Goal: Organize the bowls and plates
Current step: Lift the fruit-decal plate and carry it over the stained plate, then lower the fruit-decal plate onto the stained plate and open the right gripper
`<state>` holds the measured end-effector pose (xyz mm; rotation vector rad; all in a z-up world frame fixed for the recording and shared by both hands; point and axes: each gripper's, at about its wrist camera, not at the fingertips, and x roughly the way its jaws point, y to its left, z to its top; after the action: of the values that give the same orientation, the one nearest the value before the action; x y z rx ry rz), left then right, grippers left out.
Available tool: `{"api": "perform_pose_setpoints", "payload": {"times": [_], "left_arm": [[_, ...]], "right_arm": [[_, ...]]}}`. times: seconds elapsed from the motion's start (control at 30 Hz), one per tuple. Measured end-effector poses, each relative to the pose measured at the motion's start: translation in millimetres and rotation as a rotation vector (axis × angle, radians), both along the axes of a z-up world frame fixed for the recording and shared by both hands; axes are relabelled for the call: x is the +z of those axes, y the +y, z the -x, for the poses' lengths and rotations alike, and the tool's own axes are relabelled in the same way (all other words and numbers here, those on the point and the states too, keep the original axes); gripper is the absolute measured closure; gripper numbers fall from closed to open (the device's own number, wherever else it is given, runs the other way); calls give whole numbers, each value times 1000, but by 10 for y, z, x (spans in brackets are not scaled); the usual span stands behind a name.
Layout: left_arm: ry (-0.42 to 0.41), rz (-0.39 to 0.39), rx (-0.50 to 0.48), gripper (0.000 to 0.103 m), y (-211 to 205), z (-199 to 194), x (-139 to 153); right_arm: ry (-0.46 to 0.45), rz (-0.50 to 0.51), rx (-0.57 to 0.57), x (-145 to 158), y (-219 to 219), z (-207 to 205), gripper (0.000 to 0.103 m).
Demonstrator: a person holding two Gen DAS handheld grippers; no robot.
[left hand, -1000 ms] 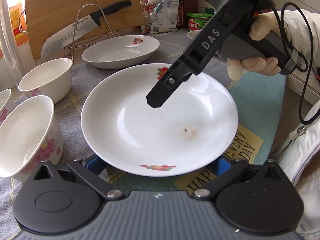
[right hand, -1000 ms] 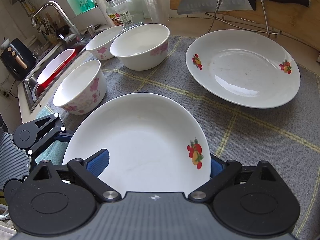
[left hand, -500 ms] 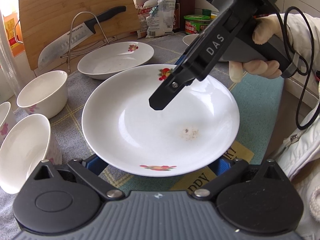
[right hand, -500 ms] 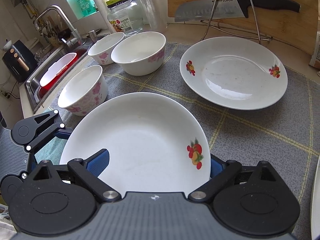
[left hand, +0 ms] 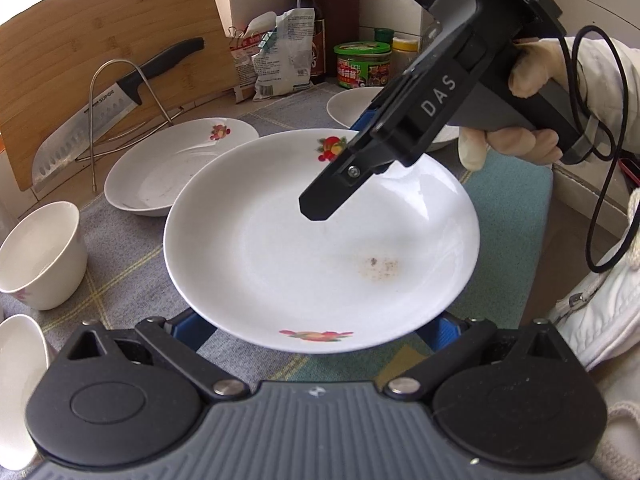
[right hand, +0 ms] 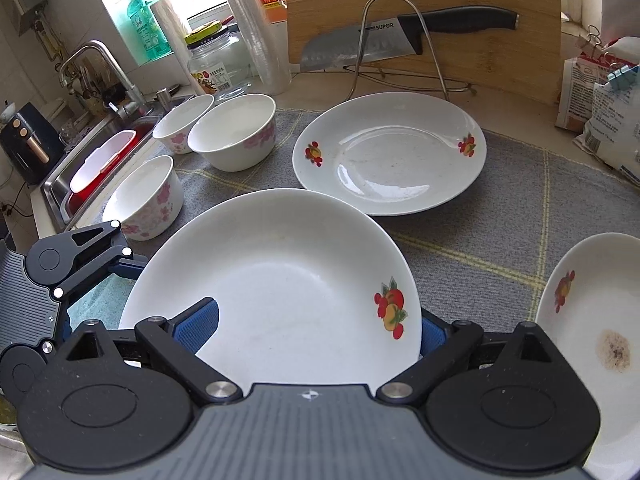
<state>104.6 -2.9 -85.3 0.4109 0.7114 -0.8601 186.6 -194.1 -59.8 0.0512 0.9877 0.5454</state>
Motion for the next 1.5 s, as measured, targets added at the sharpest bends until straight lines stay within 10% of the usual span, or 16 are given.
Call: {"api": "perform_pose_setpoints", "payload": {"times": [1.5], "left_arm": [[7,-19,-191,1,-1866,-598,-58]], "right_arm": [[-52,-21,-273,-94,-1954,-83,3]]}}
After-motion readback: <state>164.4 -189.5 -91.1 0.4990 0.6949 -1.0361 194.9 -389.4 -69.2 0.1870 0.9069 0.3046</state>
